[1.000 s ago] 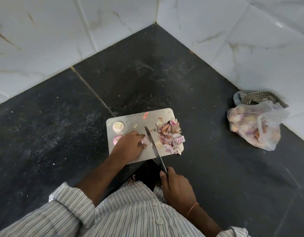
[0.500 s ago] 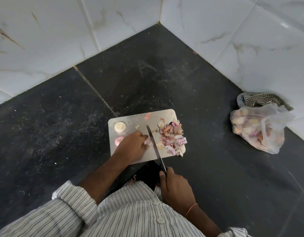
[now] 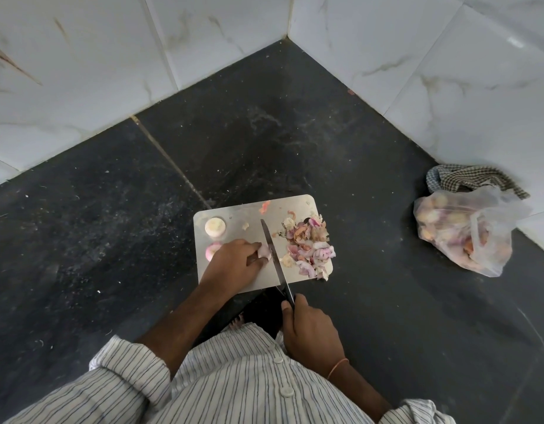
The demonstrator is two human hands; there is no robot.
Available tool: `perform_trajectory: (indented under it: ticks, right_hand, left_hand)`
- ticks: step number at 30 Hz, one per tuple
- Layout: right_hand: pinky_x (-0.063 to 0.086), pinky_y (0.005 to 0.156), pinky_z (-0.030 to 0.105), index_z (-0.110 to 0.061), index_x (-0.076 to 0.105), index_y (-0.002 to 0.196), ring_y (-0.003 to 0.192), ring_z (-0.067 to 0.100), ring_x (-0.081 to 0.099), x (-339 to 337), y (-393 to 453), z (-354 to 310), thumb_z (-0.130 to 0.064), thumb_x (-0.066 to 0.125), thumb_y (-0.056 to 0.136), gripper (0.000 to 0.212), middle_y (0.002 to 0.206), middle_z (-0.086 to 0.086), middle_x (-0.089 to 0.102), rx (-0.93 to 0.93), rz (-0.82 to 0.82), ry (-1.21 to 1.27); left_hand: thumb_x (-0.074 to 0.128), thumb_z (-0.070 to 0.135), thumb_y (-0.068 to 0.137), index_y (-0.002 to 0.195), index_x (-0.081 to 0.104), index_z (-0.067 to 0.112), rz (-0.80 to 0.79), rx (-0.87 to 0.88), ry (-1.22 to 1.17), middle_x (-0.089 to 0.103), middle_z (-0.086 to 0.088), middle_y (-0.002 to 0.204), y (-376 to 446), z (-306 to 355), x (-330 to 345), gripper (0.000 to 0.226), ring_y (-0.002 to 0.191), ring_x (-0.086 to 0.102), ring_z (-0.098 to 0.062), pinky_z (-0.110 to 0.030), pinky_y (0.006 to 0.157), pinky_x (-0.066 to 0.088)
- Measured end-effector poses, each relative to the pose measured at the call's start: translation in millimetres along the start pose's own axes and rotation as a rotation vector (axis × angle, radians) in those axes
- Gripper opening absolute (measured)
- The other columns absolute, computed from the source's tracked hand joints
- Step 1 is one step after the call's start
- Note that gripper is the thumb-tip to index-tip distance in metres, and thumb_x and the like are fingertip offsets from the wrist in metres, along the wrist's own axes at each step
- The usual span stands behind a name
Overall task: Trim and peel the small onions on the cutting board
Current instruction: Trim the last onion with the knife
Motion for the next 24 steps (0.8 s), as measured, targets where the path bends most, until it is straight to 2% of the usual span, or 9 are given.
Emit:
perform_trajectory:
  ticks: [3, 8, 19, 24]
  right_hand:
    - [0.059, 0.063, 0.043, -0.026, 0.046, 0.098, 0.065, 0.017, 0.065, -0.9, 0.6, -0.9, -0.049, 0.032, 0.112, 0.031, 0.076, -0.002, 0.064, -0.004, -0.001, 0.002]
    - [0.057, 0.062, 0.039, -0.026, 0.044, 0.100, 0.061, 0.012, 0.059, -0.9, -4.8, 5.4, -0.048, 0.031, 0.113, 0.028, 0.075, -0.006, 0.061, -0.005, -0.032, -0.027]
    - [0.055, 0.063, 0.044, -0.023, 0.043, 0.097, 0.069, 0.022, 0.067, 2.7, 14.2, -6.3, -0.045, 0.032, 0.112, 0.029, 0.077, -0.004, 0.063, 0.003, -0.027, 0.003]
    - [0.050, 0.062, 0.043, -0.023, 0.040, 0.093, 0.062, 0.019, 0.057, 11.4, 15.6, 0.8, -0.043, 0.033, 0.113, 0.029, 0.073, -0.006, 0.056, 0.012, -0.049, 0.022]
  left_hand:
    - [0.058, 0.052, 0.106, 0.128, 0.077, 0.030, -0.011, -0.002, 0.003, 0.071, 0.003, 0.111, 1.5, -3.1, -1.2, 0.036, 0.099, 0.065, -0.015, -0.030, 0.080, 0.046]
    - [0.061, 0.046, 0.106, 0.135, 0.074, 0.026, 0.006, 0.014, 0.033, 0.072, 0.002, 0.121, 2.9, -3.1, -0.2, 0.037, 0.107, 0.067, -0.016, -0.027, 0.083, 0.041]
    - [0.063, 0.048, 0.104, 0.136, 0.073, 0.025, -0.008, 0.010, 0.023, 0.071, 0.002, 0.122, 3.2, -6.1, 4.0, 0.040, 0.107, 0.068, -0.017, -0.030, 0.086, 0.049]
    - [0.067, 0.048, 0.102, 0.136, 0.072, 0.026, -0.004, 0.003, 0.001, 0.071, 0.004, 0.124, 1.0, -5.3, 5.9, 0.041, 0.108, 0.067, -0.015, -0.032, 0.092, 0.055]
Point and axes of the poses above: each hand's wrist, its own y-axis towards the middle knuckle, its own x-axis out of the palm, z = x × y, the point moved 1 cm from there along y, towards the middle knuckle
